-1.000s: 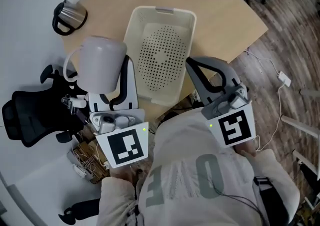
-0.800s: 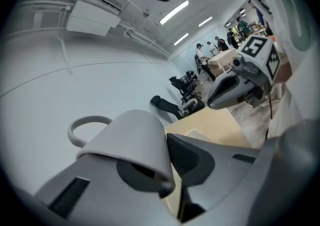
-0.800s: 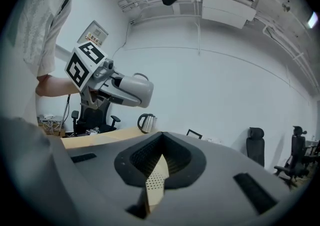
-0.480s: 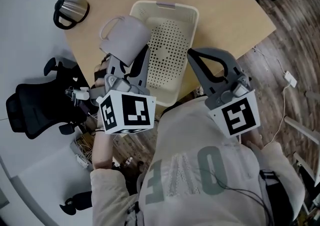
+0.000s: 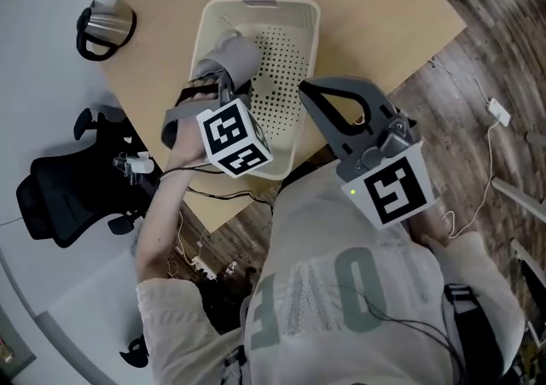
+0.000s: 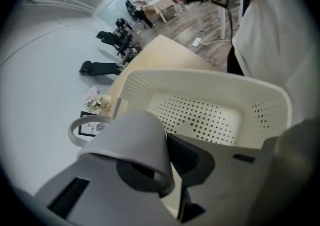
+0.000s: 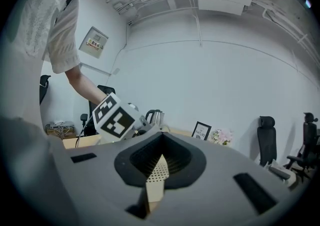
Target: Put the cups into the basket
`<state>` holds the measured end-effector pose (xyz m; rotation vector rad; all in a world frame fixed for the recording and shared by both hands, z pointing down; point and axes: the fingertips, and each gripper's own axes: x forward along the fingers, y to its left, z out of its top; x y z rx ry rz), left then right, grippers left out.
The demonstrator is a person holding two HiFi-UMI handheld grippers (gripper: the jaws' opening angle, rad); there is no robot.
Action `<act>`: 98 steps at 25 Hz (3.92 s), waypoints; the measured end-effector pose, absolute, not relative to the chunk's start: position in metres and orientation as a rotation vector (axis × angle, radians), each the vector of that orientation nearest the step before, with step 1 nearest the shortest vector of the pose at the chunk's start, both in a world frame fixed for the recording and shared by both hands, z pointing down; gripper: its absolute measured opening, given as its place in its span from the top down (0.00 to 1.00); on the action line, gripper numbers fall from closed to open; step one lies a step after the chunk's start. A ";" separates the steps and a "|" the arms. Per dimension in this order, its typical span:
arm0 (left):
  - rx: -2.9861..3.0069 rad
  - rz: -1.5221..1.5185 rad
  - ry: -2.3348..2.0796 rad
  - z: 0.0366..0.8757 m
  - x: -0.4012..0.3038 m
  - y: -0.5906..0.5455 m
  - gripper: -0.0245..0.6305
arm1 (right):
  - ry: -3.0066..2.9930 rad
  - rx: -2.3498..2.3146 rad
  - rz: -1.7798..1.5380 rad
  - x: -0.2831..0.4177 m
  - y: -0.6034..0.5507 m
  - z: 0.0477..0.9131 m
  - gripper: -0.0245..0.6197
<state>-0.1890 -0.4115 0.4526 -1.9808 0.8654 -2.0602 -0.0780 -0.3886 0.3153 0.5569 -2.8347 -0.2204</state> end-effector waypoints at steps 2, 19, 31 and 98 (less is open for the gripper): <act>-1.958 -2.145 0.747 0.479 -0.188 -0.406 0.89 | -2.831 0.557 -0.208 -0.076 -0.389 0.318 0.97; -1.700 -2.476 0.194 0.578 -0.215 -0.385 0.89 | -2.834 0.534 -0.153 -0.077 -0.393 0.328 0.97; -1.670 -2.511 0.129 0.583 -0.216 -0.370 0.87 | -2.826 0.523 -0.168 -0.086 -0.392 0.327 0.97; -1.676 -0.604 2.205 0.269 -0.192 -0.331 0.95 | -2.823 0.201 -0.502 -0.132 -0.331 0.318 0.97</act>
